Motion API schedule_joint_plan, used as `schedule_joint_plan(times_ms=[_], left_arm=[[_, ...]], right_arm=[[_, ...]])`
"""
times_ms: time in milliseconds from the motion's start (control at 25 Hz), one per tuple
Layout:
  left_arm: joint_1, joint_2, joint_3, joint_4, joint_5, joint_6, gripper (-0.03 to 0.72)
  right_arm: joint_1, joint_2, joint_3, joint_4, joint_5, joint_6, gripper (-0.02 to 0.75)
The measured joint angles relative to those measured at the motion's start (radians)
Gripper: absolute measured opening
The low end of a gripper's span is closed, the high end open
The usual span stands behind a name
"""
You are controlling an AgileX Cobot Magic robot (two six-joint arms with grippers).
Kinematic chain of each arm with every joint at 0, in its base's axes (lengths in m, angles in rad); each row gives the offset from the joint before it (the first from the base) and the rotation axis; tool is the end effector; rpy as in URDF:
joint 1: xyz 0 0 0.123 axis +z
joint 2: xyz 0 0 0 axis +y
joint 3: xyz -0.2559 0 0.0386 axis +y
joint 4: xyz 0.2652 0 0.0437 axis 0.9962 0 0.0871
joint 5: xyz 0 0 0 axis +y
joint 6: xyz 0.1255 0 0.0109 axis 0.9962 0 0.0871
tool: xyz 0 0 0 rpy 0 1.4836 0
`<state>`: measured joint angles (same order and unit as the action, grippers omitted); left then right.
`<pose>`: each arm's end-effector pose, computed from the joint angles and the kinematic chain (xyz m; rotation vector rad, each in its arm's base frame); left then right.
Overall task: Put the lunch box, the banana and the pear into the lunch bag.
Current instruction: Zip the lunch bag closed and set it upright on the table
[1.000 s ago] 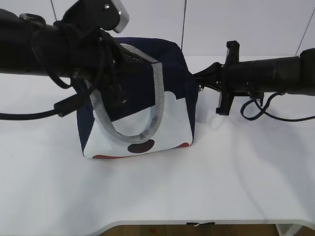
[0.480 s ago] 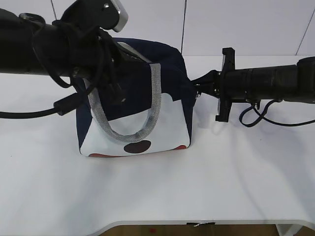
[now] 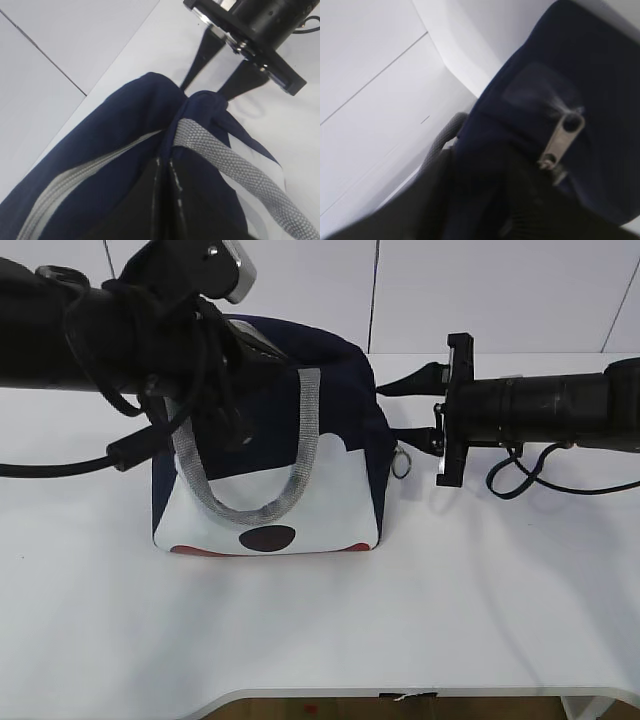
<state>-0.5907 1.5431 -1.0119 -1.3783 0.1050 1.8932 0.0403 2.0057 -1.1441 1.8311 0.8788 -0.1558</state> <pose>0.3203 -0.2304 0.2271 1.1244 1.6970 -0.1518 0.4195 0.1108 0.1277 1.4635 2.0550 1.8419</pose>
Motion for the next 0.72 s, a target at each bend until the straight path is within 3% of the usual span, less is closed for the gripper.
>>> schedule_joint_plan(times_ms=[80, 160, 360, 720], left_arm=[[0.000, 0.000, 0.000, 0.000, -0.002, 0.000, -0.008], [0.000, 0.000, 0.000, 0.000, -0.006, 0.000, -0.008], [0.000, 0.000, 0.000, 0.000, -0.008, 0.000, -0.008], [0.000, 0.000, 0.000, 0.000, -0.008, 0.000, -0.008]], right_arm=[[0.000, 0.000, 0.000, 0.004, 0.018, -0.002, 0.519], [0.000, 0.000, 0.000, 0.006, 0.035, -0.016, 0.608], [-0.002, 0.000, 0.000, -0.002, 0.079, -0.105, 0.595], [-0.075, 0.002, -0.018, -0.033, 0.260, -0.525, 0.585]])
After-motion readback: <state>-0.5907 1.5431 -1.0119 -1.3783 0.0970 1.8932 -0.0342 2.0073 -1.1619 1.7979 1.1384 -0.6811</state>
